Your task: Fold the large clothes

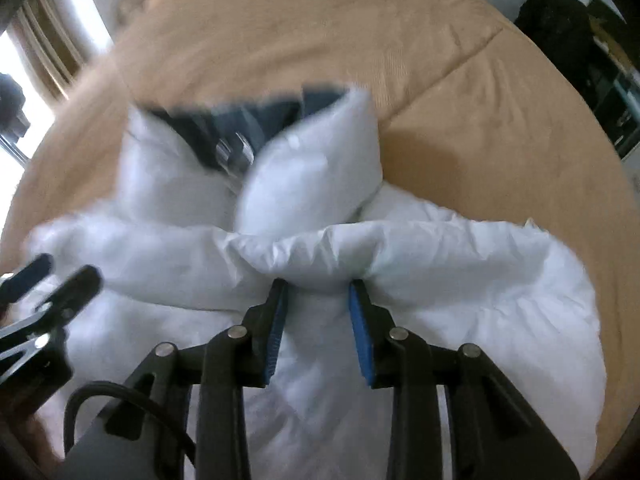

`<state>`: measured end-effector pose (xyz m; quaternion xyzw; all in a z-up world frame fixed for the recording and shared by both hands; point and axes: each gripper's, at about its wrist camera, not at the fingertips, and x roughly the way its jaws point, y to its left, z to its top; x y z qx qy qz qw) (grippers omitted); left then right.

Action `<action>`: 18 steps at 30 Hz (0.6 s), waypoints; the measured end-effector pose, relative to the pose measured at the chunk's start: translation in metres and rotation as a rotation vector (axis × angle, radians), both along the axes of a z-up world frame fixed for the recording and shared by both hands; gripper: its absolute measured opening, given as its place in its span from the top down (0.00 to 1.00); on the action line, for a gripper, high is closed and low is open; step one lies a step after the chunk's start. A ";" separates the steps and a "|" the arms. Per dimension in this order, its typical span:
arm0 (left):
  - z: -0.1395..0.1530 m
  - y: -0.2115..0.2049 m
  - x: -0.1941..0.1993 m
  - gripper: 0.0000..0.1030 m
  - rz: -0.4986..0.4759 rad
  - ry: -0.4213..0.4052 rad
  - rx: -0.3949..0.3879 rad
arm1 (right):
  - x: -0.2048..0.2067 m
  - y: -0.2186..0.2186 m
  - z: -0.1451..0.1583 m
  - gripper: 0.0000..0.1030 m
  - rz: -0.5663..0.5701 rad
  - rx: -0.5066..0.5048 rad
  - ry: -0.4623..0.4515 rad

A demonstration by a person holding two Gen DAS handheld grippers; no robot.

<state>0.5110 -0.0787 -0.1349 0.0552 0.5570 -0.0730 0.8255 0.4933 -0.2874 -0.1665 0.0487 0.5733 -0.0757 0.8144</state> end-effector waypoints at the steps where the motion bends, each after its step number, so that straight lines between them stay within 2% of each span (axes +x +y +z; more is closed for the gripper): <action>1: -0.010 0.008 0.005 0.17 0.022 0.019 0.002 | 0.003 -0.004 -0.005 0.68 -0.006 -0.023 0.013; 3: -0.007 0.023 0.008 0.18 0.062 0.020 -0.014 | 0.003 -0.025 -0.006 0.68 -0.063 -0.032 0.023; 4: -0.002 0.032 0.009 0.22 0.082 0.023 -0.029 | 0.000 -0.040 -0.001 0.68 -0.110 -0.032 0.025; 5: 0.007 0.043 0.007 0.35 0.096 0.032 -0.073 | -0.004 -0.051 0.005 0.68 -0.143 -0.040 0.023; 7: 0.030 0.065 -0.013 0.36 0.095 0.027 -0.202 | -0.024 -0.069 0.025 0.65 -0.143 -0.024 -0.018; 8: 0.040 0.073 -0.029 0.35 0.087 -0.002 -0.232 | -0.040 -0.072 0.037 0.65 -0.121 0.003 -0.062; 11: 0.052 0.084 -0.084 0.22 0.059 -0.103 -0.171 | -0.106 -0.066 0.062 0.62 -0.053 0.016 -0.173; 12: 0.048 0.083 -0.095 0.22 0.046 -0.115 -0.131 | -0.125 -0.065 0.061 0.61 -0.047 0.020 -0.188; 14: 0.031 0.084 -0.116 0.21 0.047 -0.120 -0.079 | -0.144 -0.055 0.046 0.60 -0.032 0.027 -0.171; 16: 0.012 0.097 -0.121 0.16 0.058 -0.094 -0.129 | -0.153 -0.062 0.022 0.60 -0.005 0.018 -0.143; 17: 0.005 0.103 -0.122 0.15 0.075 -0.103 -0.121 | -0.155 -0.063 0.017 0.60 0.007 0.003 -0.143; 18: 0.000 0.107 -0.122 0.10 0.100 -0.121 -0.077 | -0.155 -0.066 0.014 0.60 0.016 -0.023 -0.154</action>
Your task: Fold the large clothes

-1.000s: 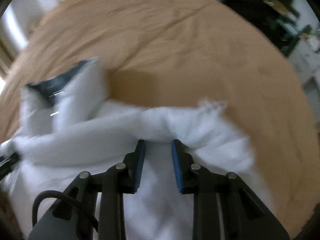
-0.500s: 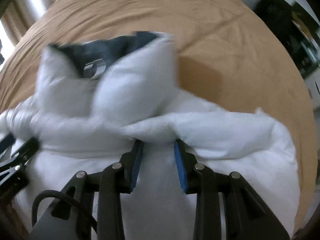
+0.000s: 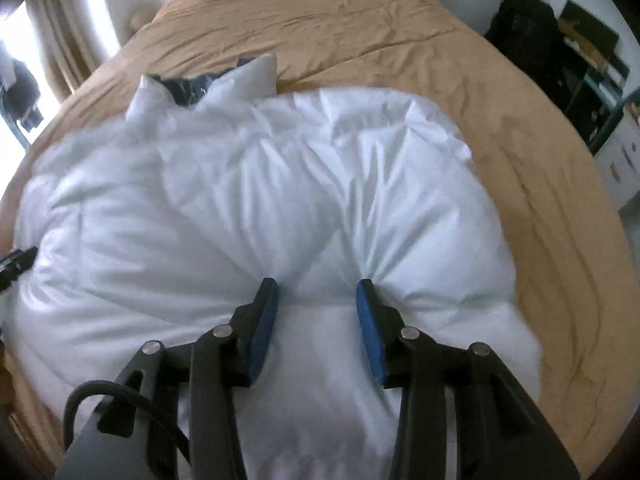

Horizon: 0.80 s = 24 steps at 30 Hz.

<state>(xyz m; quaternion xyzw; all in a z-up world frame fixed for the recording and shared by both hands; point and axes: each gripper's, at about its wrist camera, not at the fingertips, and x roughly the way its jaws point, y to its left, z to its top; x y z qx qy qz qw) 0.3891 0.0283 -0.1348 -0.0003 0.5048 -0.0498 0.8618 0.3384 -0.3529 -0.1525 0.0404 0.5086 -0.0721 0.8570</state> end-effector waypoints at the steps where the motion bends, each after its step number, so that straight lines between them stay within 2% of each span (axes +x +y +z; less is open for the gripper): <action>1: -0.003 0.004 0.000 0.09 0.015 0.000 0.018 | 0.001 -0.004 -0.003 0.55 -0.014 -0.037 -0.001; 4: 0.000 0.015 0.009 0.11 0.044 0.039 0.013 | 0.009 -0.031 -0.014 0.54 -0.108 0.026 0.024; 6: 0.016 0.029 0.008 0.26 0.071 0.061 -0.018 | 0.002 -0.041 -0.002 0.54 -0.163 0.025 0.021; 7: 0.025 0.039 0.002 0.25 0.082 0.062 -0.063 | -0.007 -0.042 0.009 0.48 -0.172 0.032 -0.002; 8: 0.034 0.051 -0.008 0.19 0.090 0.057 -0.124 | -0.021 -0.044 0.022 0.39 -0.183 0.038 -0.035; 9: 0.041 0.065 -0.021 0.15 0.112 0.040 -0.181 | -0.030 -0.046 0.029 0.09 -0.195 0.044 -0.053; 10: 0.043 0.074 -0.030 0.14 0.133 0.027 -0.216 | -0.045 -0.050 0.037 0.00 -0.212 0.064 -0.073; 12: 0.033 0.092 -0.044 0.14 0.174 0.050 -0.312 | -0.075 -0.063 0.041 0.00 -0.258 0.158 -0.133; 16: -0.019 0.106 -0.048 0.14 0.211 0.175 -0.482 | -0.103 -0.080 0.005 0.00 -0.335 0.386 -0.084; 18: -0.032 0.110 -0.053 0.13 0.226 0.173 -0.585 | -0.109 -0.081 -0.018 0.00 -0.354 0.548 -0.065; 19: -0.034 0.110 -0.054 0.13 0.226 0.171 -0.600 | -0.116 -0.076 -0.020 0.00 -0.349 0.607 -0.070; 22: -0.034 0.097 -0.050 0.12 0.161 0.179 -0.652 | -0.103 -0.070 -0.038 0.00 -0.337 0.702 -0.074; 24: -0.036 0.092 -0.046 0.00 0.151 0.185 -0.690 | -0.090 -0.065 -0.046 0.00 -0.341 0.705 -0.063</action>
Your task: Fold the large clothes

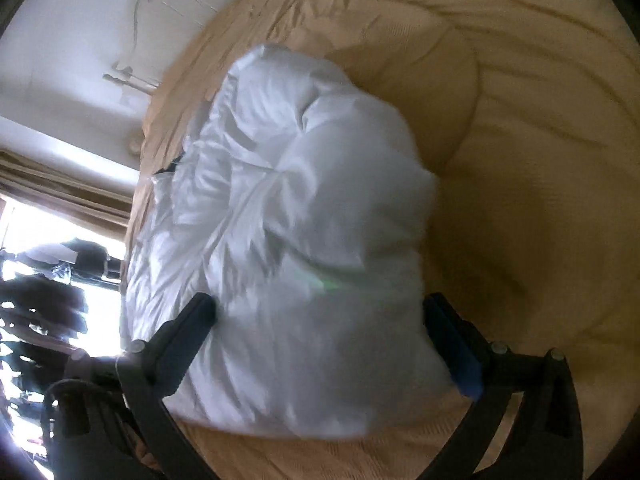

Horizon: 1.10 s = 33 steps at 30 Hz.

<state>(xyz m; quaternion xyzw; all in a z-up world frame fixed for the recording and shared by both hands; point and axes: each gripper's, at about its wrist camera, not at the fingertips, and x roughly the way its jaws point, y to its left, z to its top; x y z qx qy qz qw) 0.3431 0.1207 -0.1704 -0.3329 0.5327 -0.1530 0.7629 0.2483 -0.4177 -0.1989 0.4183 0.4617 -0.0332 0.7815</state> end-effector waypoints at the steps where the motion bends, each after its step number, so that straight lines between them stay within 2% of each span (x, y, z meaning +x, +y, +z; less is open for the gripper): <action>1: -0.003 -0.003 0.003 0.01 0.006 0.006 -0.012 | 0.005 0.004 -0.003 0.00 0.002 0.004 0.006; 2: -0.006 -0.008 0.006 0.01 0.014 0.023 -0.006 | 0.009 0.005 -0.006 0.00 0.000 0.010 0.009; 3: -0.007 -0.014 0.009 0.05 0.018 0.034 0.022 | 0.009 0.005 -0.005 0.08 -0.009 0.002 0.001; 4: -0.004 -0.019 0.013 0.11 0.022 0.037 0.064 | 0.006 0.002 -0.004 0.26 -0.013 -0.013 -0.001; 5: 0.000 -0.026 0.016 0.22 0.023 0.040 0.116 | 0.005 0.003 0.000 0.33 -0.008 -0.029 0.006; 6: 0.003 -0.030 0.018 0.34 0.027 0.045 0.143 | 0.004 0.004 0.005 0.45 0.001 -0.037 0.000; 7: 0.008 -0.035 0.020 0.41 0.029 0.050 0.158 | 0.001 0.006 0.013 0.55 0.009 -0.038 -0.010; 8: 0.014 -0.038 0.021 0.54 0.027 0.049 0.172 | 0.001 0.010 0.022 0.58 0.021 -0.053 -0.012; 9: 0.023 -0.041 0.021 0.61 0.026 0.046 0.194 | 0.002 0.012 0.029 0.64 0.029 -0.072 -0.010; 11: 0.045 -0.048 0.017 0.66 0.007 0.030 0.256 | 0.001 0.021 0.048 0.70 0.042 -0.137 -0.011; 13: 0.063 -0.052 0.013 0.68 -0.011 0.018 0.304 | -0.003 0.028 0.064 0.73 0.045 -0.156 -0.019; 17: 0.083 -0.043 -0.015 0.67 -0.019 0.033 0.292 | -0.032 0.033 0.079 0.74 0.054 -0.127 0.005; 20: 0.070 -0.034 -0.049 0.63 -0.041 0.064 0.310 | -0.063 0.037 0.068 0.72 0.070 -0.106 0.042; 21: 0.058 -0.034 -0.056 0.57 -0.048 0.079 0.326 | -0.071 0.038 0.060 0.69 0.075 -0.105 0.060; 22: 0.048 -0.032 -0.060 0.53 -0.049 0.095 0.325 | -0.077 0.039 0.047 0.60 0.077 -0.111 0.086; 23: 0.035 -0.028 -0.063 0.45 -0.038 0.112 0.307 | -0.082 0.040 0.034 0.53 0.066 -0.129 0.110; 24: 0.027 -0.024 -0.063 0.40 -0.020 0.122 0.274 | -0.084 0.040 0.023 0.42 0.054 -0.134 0.120; 25: 0.022 -0.020 -0.060 0.39 -0.007 0.127 0.238 | -0.083 0.037 0.016 0.34 0.044 -0.133 0.125; 26: 0.021 -0.014 -0.057 0.39 0.009 0.131 0.196 | -0.082 0.036 0.014 0.34 0.034 -0.128 0.125; 29: 0.030 0.009 -0.053 0.39 0.071 0.148 0.150 | -0.081 0.029 0.029 0.34 0.035 -0.157 0.139; 31: 0.045 0.024 -0.054 0.39 0.116 0.135 0.163 | -0.092 0.020 0.048 0.32 0.032 -0.207 0.143; 33: 0.066 0.034 -0.055 0.39 0.150 0.107 0.226 | -0.100 0.016 0.072 0.32 0.022 -0.272 0.146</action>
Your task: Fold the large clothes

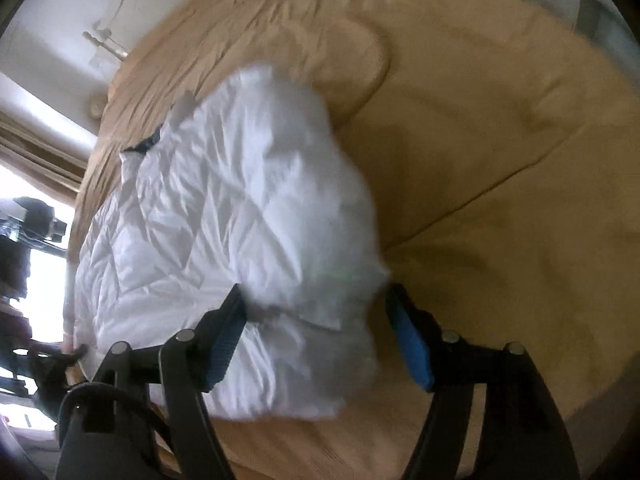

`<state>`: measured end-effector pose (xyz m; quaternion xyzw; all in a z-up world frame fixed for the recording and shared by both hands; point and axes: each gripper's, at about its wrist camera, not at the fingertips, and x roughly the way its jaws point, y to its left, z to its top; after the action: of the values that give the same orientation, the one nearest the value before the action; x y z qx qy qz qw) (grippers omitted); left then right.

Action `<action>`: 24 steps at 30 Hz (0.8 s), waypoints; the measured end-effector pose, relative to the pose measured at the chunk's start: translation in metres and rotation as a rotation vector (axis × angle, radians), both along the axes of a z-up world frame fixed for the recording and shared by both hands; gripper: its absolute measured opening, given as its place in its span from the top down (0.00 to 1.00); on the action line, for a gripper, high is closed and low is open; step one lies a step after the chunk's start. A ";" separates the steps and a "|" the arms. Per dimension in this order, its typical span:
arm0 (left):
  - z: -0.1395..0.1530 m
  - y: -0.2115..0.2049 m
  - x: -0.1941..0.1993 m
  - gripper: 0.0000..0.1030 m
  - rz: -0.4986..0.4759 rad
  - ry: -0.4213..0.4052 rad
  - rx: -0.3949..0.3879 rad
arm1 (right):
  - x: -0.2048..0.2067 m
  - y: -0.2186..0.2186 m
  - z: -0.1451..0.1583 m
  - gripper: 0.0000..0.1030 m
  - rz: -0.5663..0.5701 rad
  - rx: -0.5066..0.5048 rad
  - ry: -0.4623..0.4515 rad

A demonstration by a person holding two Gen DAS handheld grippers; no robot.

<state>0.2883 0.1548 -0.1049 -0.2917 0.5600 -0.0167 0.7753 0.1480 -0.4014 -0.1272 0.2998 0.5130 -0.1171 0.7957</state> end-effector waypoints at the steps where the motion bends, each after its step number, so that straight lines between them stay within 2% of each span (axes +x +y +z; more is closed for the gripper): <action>1: 0.008 0.000 0.000 0.39 0.000 -0.003 0.032 | -0.004 0.000 0.016 0.32 -0.005 -0.067 0.000; 4: 0.033 -0.019 0.007 0.39 -0.045 -0.037 0.119 | -0.010 0.012 0.052 0.32 -0.006 -0.243 -0.012; 6: 0.043 -0.033 -0.004 0.39 -0.089 -0.076 0.137 | -0.005 0.029 0.070 0.32 0.022 -0.300 -0.052; 9: 0.051 -0.082 -0.002 0.38 -0.194 -0.140 0.180 | 0.017 0.070 0.079 0.33 0.116 -0.357 -0.122; 10: 0.051 -0.096 -0.003 0.38 -0.223 -0.150 0.187 | 0.025 0.085 0.078 0.47 0.150 -0.371 -0.137; 12: 0.047 -0.127 -0.008 0.38 -0.283 -0.165 0.189 | 0.037 0.114 0.066 0.68 0.233 -0.360 -0.158; 14: 0.036 -0.149 -0.008 0.39 -0.320 -0.177 0.225 | 0.048 0.135 0.049 0.69 0.278 -0.333 -0.164; 15: 0.027 -0.161 -0.008 0.39 -0.336 -0.183 0.276 | 0.053 0.145 0.037 0.70 0.304 -0.329 -0.166; 17: 0.010 -0.174 -0.007 0.38 -0.358 -0.190 0.371 | 0.055 0.155 0.015 0.70 0.330 -0.366 -0.132; 19: -0.009 -0.174 -0.012 0.36 -0.371 -0.216 0.434 | 0.056 0.158 -0.011 0.71 0.343 -0.411 -0.121; 23: -0.029 -0.169 -0.013 0.13 -0.380 -0.281 0.605 | 0.052 0.139 -0.028 0.71 0.313 -0.518 -0.116; 24: -0.031 -0.164 -0.012 0.13 -0.376 -0.287 0.619 | 0.051 0.130 -0.029 0.71 0.300 -0.514 -0.114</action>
<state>0.2765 -0.0092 -0.1363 0.0689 0.4681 -0.0293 0.8805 0.1990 -0.2717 -0.1565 0.0153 0.4596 -0.1072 0.8815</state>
